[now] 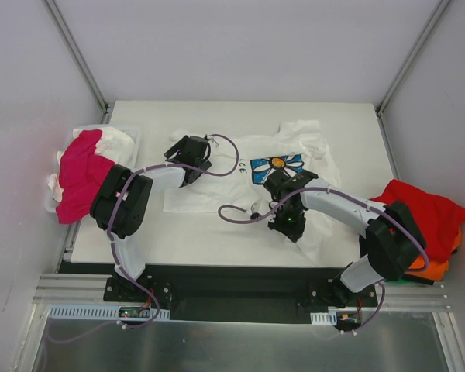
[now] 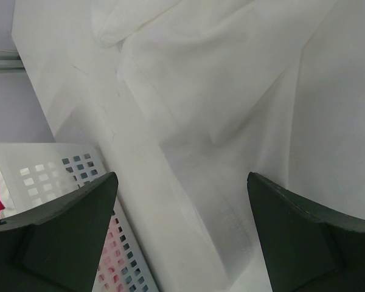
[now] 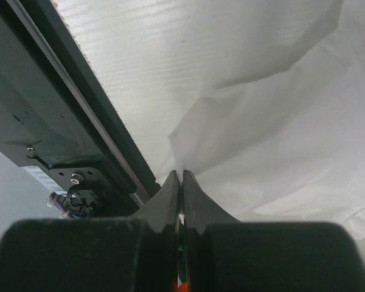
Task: Fold and stack the t-shirts
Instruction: Flatten out the tshirt
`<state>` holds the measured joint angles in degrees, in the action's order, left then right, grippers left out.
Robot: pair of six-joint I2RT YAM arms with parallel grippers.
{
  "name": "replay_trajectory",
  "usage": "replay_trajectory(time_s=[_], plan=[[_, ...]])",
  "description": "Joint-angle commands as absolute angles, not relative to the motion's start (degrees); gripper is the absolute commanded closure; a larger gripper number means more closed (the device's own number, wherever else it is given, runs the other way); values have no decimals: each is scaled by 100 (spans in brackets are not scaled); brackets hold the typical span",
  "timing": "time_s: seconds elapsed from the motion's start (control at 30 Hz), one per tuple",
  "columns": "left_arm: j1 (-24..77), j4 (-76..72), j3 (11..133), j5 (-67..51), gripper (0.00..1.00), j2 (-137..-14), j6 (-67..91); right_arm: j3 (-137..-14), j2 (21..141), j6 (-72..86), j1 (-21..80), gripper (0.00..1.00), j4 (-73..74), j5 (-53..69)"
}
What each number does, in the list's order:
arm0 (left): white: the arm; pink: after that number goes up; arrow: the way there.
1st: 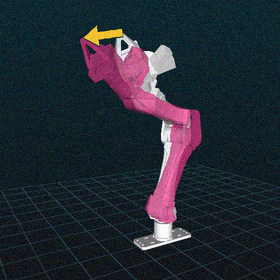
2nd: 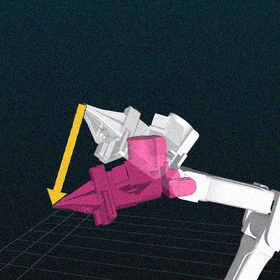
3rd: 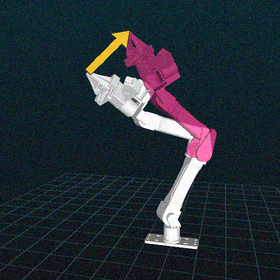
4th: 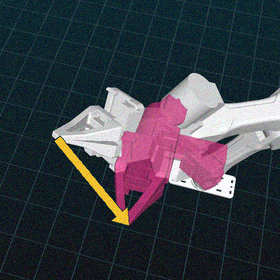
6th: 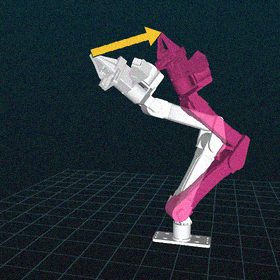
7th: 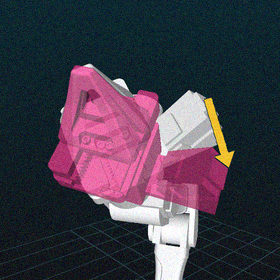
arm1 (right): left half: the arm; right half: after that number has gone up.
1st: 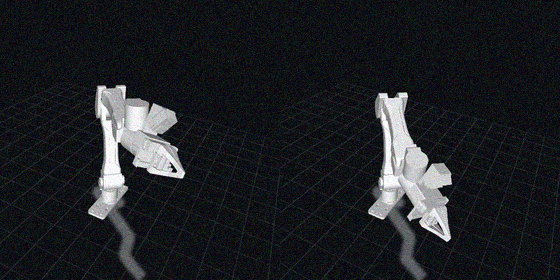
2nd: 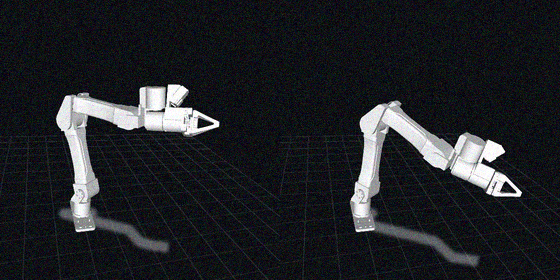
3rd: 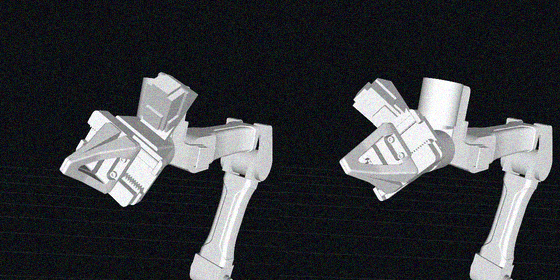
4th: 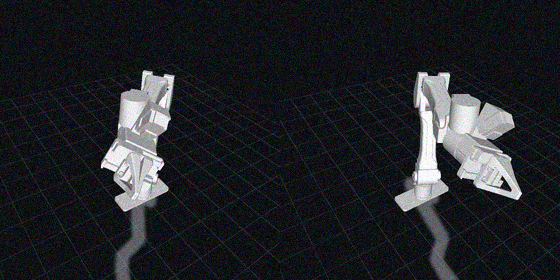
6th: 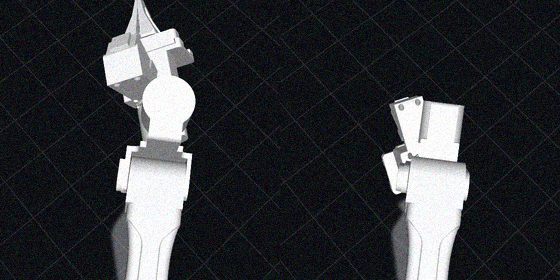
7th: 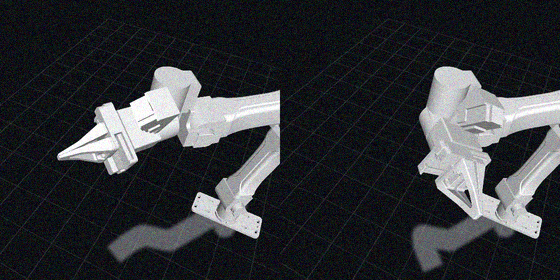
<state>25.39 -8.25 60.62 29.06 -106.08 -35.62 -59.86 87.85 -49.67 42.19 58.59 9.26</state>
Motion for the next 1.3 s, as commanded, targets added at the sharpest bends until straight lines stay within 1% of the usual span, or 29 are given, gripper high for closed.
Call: replay_trajectory(time_s=[0.0, 0.23, 0.3, 0.33, 0.37, 0.4, 0.47, 0.5, 0.67, 0.7, 0.9, 1.07, 1.27], plan=[[2479, -888, 6161, 3015, 12, -10318, -3647, -6249, 8754, -4869, 4482, 98, 6258, 1335], [2479, -888, 6126, 3023, 12, -10275, -3612, -6284, 8596, -4887, 4746, 95, 6424, 1450], [2479, -888, 6100, 3023, 12, -10257, -3630, -6267, 8543, -4869, 4746, 94, 6451, 1337], [2470, -888, 6091, 3023, 12, -10248, -3630, -6232, 8482, -4843, 4755, 91, 6451, 1284], [2478, -888, 6091, 3032, 12, -10248, -3639, -6214, 8447, -4825, 4755, 88, 6451, 1222], [2479, -888, 6100, 3024, 12, -10248, -3647, -6196, 8411, -4825, 4746, 76, 6451, 1082], [2479, -888, 6117, 3032, 12, -10248, -3656, -6126, 8350, -4782, 4755, 64, 6442, 932], [2479, -888, 6135, 3032, 12, -10248, -3656, -6100, 8332, -4773, 4746, 50, 6434, 836], [2479, -888, 6152, 3015, 12, -10283, -3639, -6056, 8227, -4702, 4755, 40, 6372, 677], [2479, -888, 6152, 3006, 12, -10292, -3630, -6047, 8200, -4702, 4755, 35, 6372, 564], [2505, -888, 6135, 3006, 12, -10371, -3595, -5723, 8209, -4816, 4658, 31, 6100, 35], [2505, -888, 6126, 2953, 12, -10327, -3542, -5643, 8305, -5036, 4202, 30, 5705, -298], [2505, -888, 6091, 2944, 12, -10292, -3568, -5906, 8402, -5404, 3525, 27, 5520, -324]])
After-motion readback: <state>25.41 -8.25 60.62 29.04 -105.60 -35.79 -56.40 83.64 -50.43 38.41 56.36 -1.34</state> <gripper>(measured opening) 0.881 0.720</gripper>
